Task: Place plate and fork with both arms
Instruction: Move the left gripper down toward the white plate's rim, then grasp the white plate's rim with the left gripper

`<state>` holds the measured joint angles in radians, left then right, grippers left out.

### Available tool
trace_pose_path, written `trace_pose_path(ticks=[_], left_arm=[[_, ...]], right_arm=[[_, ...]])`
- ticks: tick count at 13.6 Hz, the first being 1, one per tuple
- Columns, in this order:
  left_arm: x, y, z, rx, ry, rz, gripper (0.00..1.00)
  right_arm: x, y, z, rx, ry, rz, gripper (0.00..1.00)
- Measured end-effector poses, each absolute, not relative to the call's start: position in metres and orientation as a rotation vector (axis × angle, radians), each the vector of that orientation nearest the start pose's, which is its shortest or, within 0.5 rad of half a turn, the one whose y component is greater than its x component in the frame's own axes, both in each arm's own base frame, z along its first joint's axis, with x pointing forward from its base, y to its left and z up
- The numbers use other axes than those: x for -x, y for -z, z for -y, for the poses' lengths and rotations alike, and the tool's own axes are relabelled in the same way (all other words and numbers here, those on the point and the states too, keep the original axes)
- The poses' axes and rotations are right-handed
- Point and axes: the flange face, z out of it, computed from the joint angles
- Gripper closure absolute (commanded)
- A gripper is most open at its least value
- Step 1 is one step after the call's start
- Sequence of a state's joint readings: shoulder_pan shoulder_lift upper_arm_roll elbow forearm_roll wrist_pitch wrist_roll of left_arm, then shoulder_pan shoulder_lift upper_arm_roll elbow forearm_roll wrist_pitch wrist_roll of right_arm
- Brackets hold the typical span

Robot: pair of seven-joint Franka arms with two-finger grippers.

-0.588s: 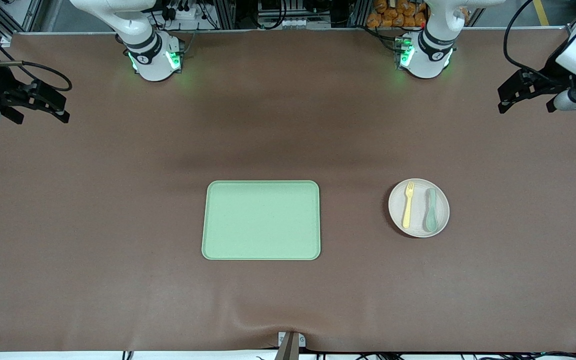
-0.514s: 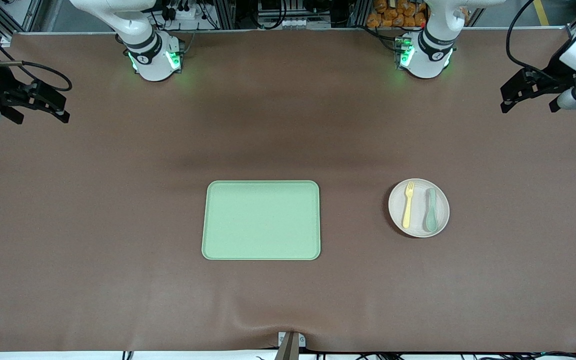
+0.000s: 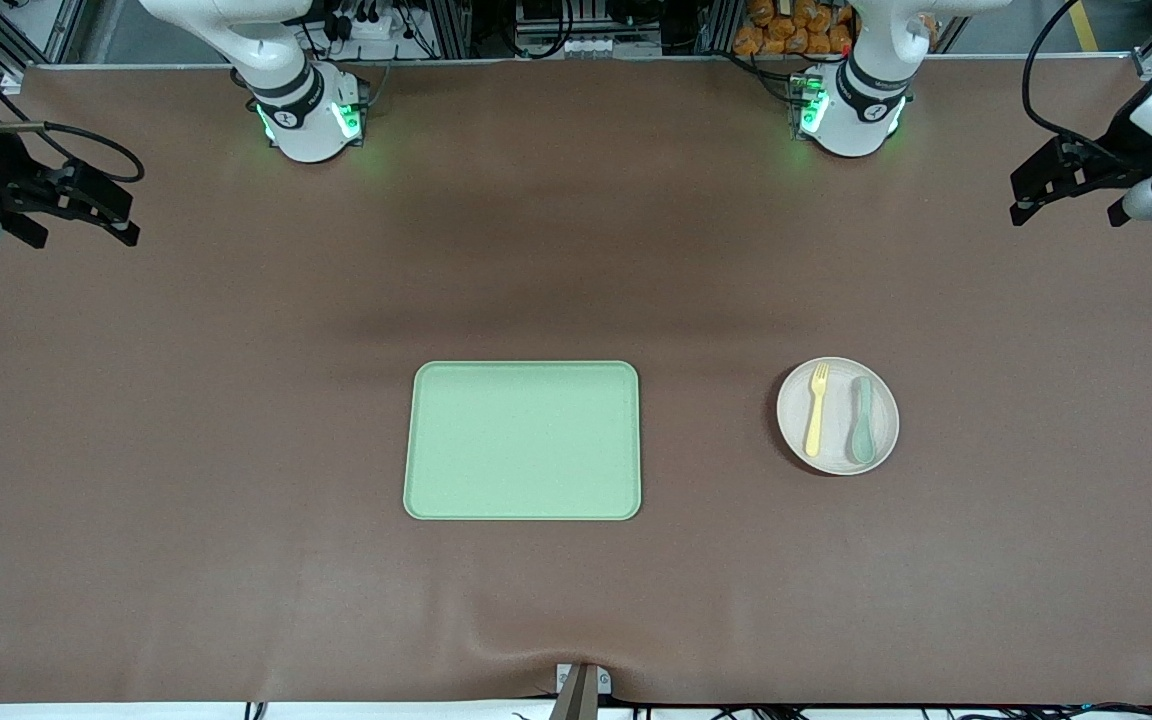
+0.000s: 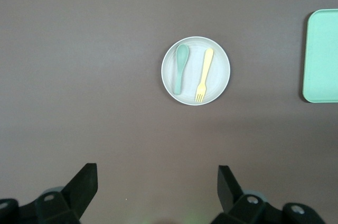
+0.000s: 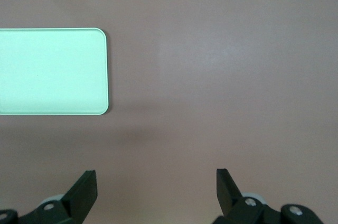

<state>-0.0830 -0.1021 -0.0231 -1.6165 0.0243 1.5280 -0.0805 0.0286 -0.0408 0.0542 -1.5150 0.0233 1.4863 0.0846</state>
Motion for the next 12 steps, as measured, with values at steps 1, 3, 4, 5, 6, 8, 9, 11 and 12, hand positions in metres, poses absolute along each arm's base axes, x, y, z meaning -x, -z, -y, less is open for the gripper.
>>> trace_pose_path(ticks=[1,3,4,5,6,8,9,11,12], left_arm=[[-0.519,-0.647,0.049,3.116,0.007,-0.026,0.0],[-0.531,-0.622,0.043,3.116,-0.004,-0.008,0.0],[-0.537,-0.603,0.039,3.116,-0.003,0.002,0.0],[-0.543,-0.579,0.036,3.117,-0.004,0.01,0.0],[-0.546,-0.551,0.034,3.119,-0.003,0.015,0.0],[-0.546,-0.491,0.031,3.123,0.004,0.022,0.0],[-0.544,-0.462,0.028,3.125,0.008,0.031,0.0],[-0.538,-0.409,0.02,3.143,0.01,0.07,0.0],[-0.537,-0.385,0.014,3.154,0.002,0.102,0.0]], right_arm=[[-0.531,-0.665,-0.047,3.12,0.016,0.001,0.0],[-0.531,-0.665,-0.048,3.12,0.016,0.001,0.0],[-0.531,-0.665,-0.047,3.12,0.016,0.001,0.0],[-0.531,-0.665,-0.047,3.12,0.016,0.001,0.0],[-0.531,-0.665,-0.047,3.12,0.016,0.001,0.0],[-0.531,-0.665,-0.047,3.12,0.016,0.0,0.0],[-0.531,-0.665,-0.047,3.12,0.016,0.0,0.0],[-0.531,-0.665,-0.047,3.12,0.016,0.0,0.0],[-0.531,-0.665,-0.047,3.12,0.015,0.0,0.0]])
